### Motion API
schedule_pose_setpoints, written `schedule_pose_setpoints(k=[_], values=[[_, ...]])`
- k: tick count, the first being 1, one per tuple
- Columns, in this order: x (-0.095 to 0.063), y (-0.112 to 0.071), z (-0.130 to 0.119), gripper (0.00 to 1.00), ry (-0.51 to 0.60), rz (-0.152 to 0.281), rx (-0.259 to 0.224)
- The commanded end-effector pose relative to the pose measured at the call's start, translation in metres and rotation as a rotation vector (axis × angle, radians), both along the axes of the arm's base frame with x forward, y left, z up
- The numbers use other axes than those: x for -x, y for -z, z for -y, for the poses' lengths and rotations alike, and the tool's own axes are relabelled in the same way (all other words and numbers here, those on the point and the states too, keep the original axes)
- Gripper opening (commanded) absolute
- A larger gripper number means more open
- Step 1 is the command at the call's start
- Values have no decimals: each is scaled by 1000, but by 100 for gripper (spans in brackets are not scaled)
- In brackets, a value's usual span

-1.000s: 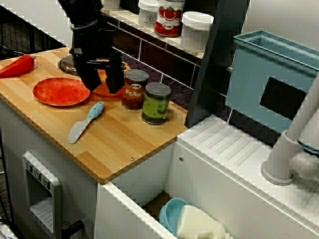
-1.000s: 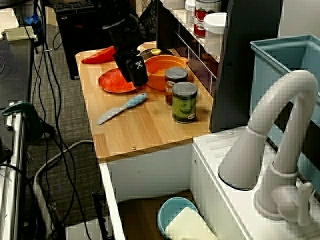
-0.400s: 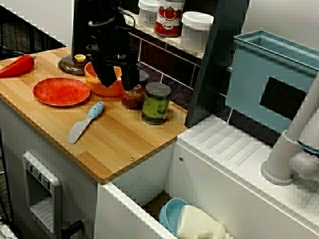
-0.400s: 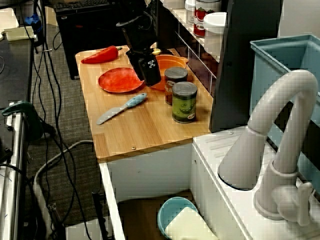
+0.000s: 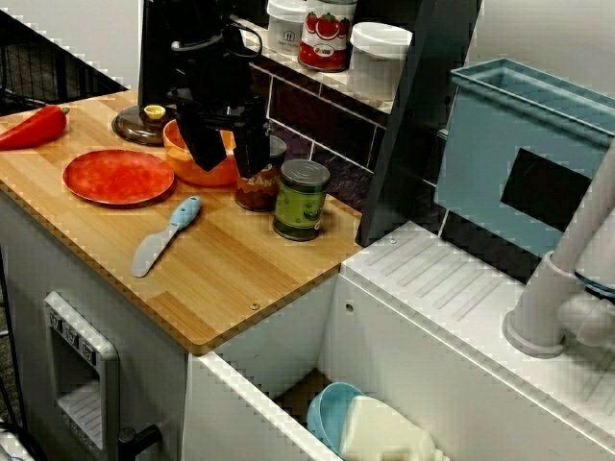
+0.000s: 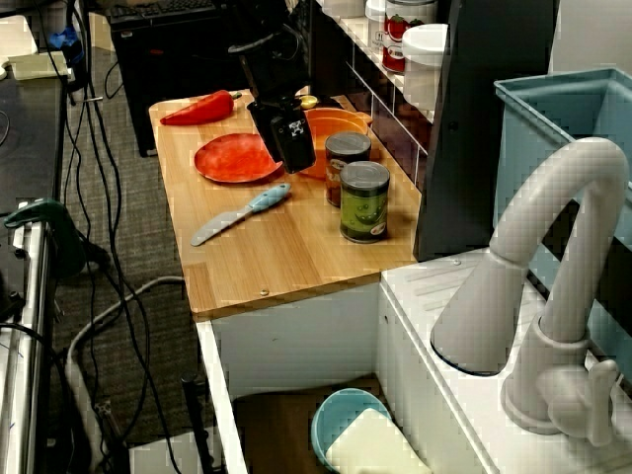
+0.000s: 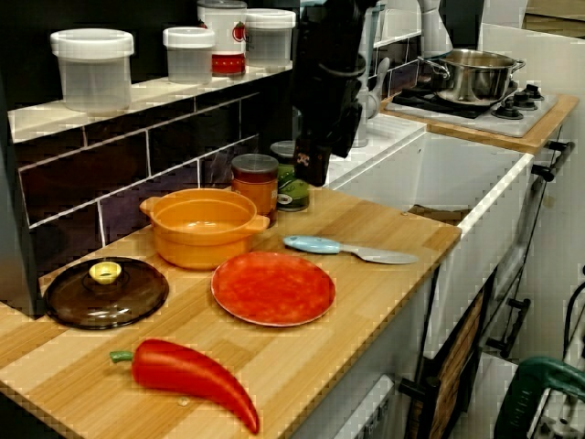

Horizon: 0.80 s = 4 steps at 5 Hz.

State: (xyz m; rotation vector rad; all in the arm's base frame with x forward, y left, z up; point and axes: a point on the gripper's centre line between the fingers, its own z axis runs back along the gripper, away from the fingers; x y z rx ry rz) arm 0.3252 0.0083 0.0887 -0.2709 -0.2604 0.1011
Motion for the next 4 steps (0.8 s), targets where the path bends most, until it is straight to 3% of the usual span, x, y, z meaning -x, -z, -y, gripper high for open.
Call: schedule_pose_setpoints(k=[1,2,4], values=[[5,-23,9,100,33,75,-21],[6,-26,11,100,41,81,-13],[0,-15,19,100,116,150,-74]])
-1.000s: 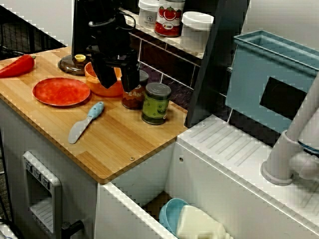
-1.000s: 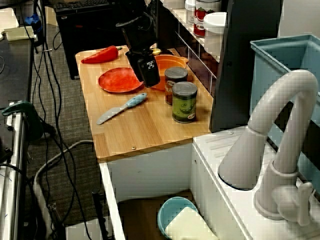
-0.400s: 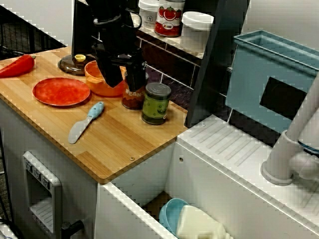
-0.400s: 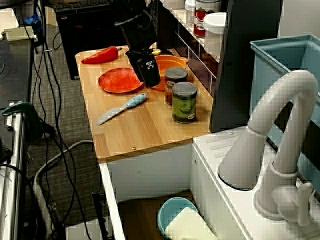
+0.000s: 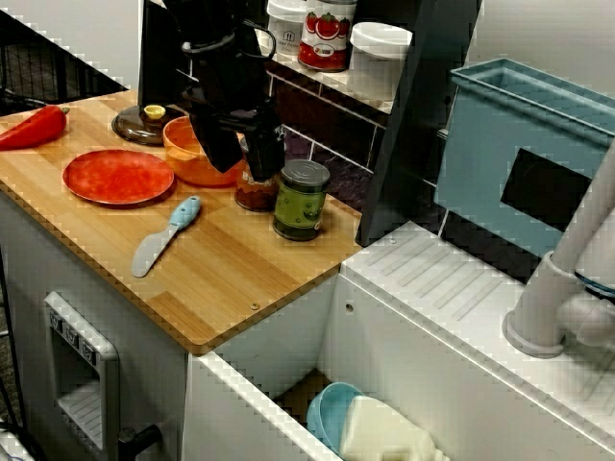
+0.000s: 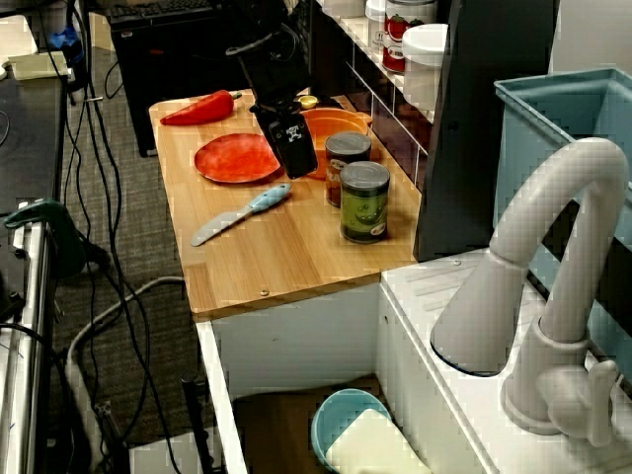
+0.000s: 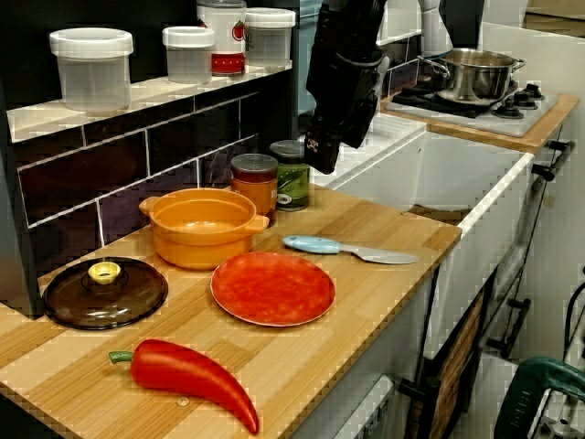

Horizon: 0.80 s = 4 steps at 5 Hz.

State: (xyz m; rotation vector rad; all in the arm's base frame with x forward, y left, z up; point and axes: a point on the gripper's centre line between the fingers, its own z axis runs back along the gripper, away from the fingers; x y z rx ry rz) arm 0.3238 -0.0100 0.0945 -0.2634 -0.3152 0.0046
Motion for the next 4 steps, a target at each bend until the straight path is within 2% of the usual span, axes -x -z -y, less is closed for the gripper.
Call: schedule_pose_setpoints(k=[1,2,4], values=[[-3,-7,3,100,32,86,-52],[-2,-5,7,100,27,117,-69],[0,17,13,100,17,153,-125]])
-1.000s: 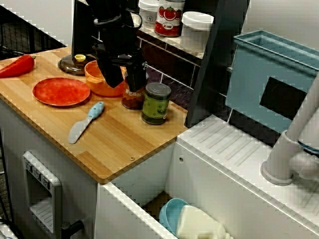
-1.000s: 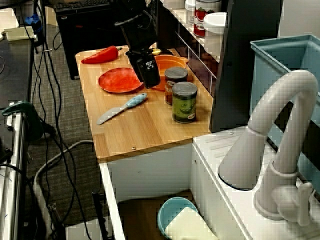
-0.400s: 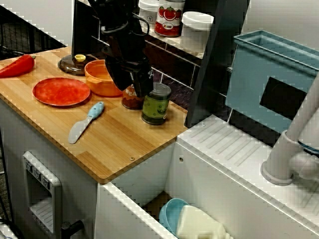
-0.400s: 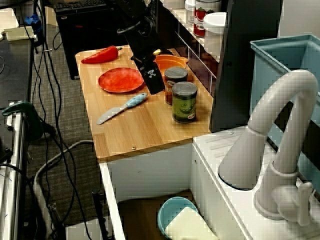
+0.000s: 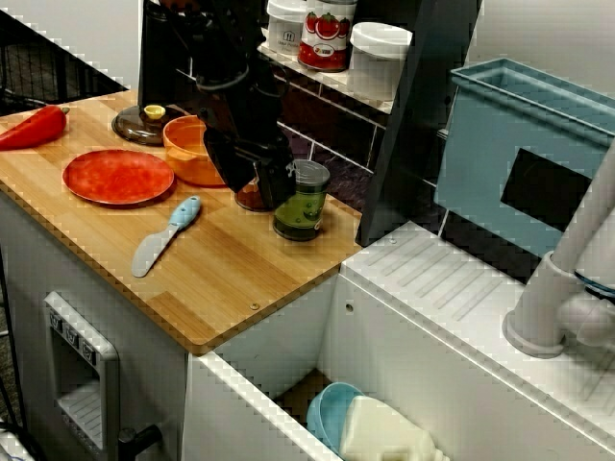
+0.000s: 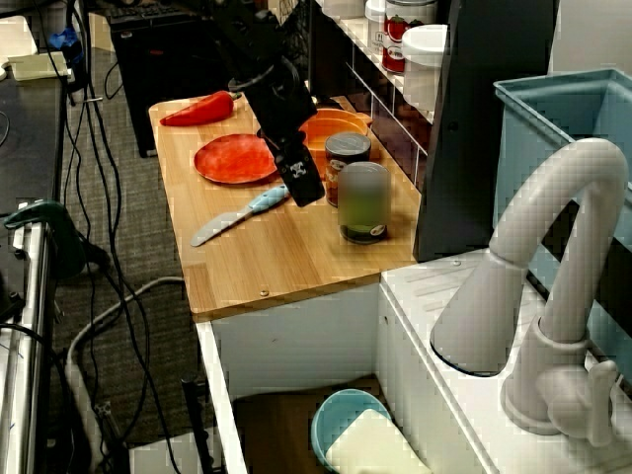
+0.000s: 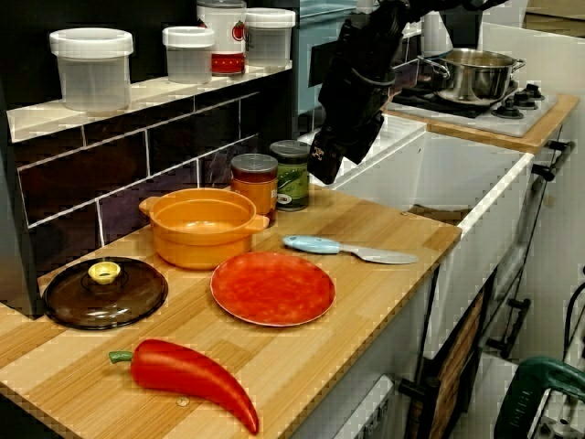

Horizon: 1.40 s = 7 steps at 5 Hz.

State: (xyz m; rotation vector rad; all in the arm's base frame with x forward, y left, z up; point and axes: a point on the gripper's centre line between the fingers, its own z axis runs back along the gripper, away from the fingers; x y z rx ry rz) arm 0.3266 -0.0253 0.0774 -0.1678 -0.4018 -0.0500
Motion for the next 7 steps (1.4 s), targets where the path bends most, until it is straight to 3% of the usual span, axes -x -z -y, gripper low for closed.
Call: schedule_pose_setpoints(k=[1,2,7], values=[[5,3,-3,100,-10,115,-24],[2,6,-6,100,-24,121,-36],[-26,0,1,100,-69,112,-8]])
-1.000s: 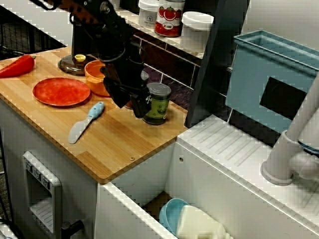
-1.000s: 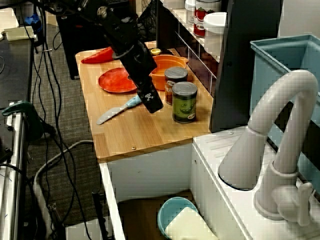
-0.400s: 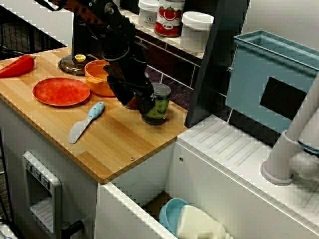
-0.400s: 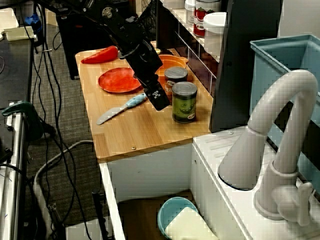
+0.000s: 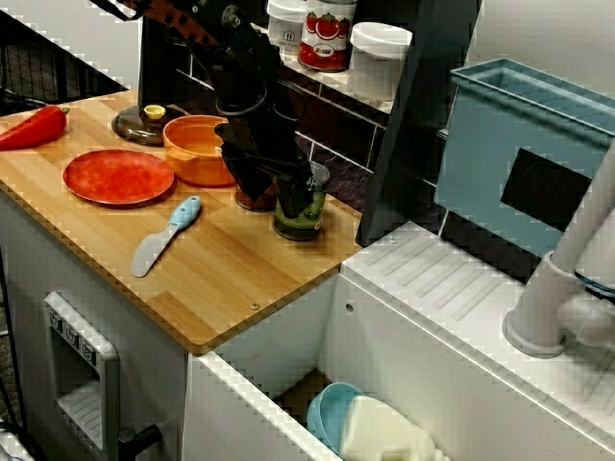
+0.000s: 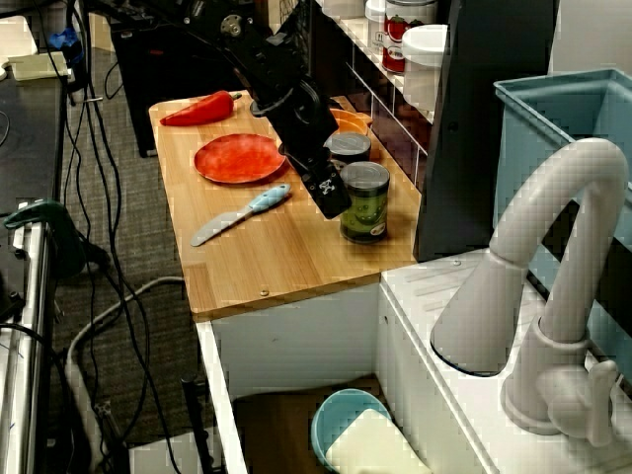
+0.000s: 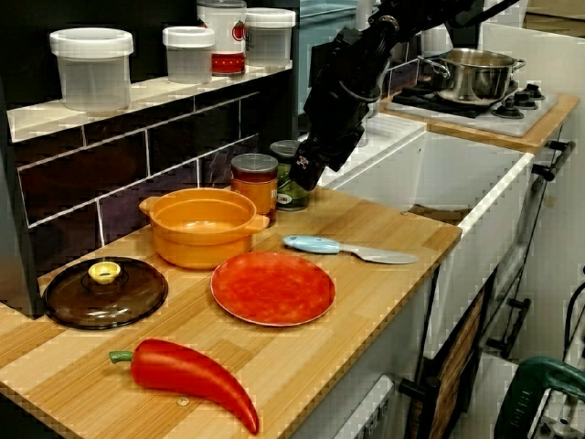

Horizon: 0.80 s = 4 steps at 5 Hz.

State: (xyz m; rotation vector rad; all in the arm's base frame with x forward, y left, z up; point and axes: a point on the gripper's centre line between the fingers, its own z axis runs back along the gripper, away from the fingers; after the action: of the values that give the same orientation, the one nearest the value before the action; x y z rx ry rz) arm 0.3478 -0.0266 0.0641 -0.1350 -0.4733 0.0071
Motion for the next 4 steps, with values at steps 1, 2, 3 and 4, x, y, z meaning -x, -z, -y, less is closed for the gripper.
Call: schedule_pose_setpoints(k=[1,2,3,4], values=[[-9,-10,1,100,-6,38,6],[-14,-9,0,100,-16,38,10],[-18,-8,0,100,-23,35,13],[-21,-5,1,100,-30,29,12]])
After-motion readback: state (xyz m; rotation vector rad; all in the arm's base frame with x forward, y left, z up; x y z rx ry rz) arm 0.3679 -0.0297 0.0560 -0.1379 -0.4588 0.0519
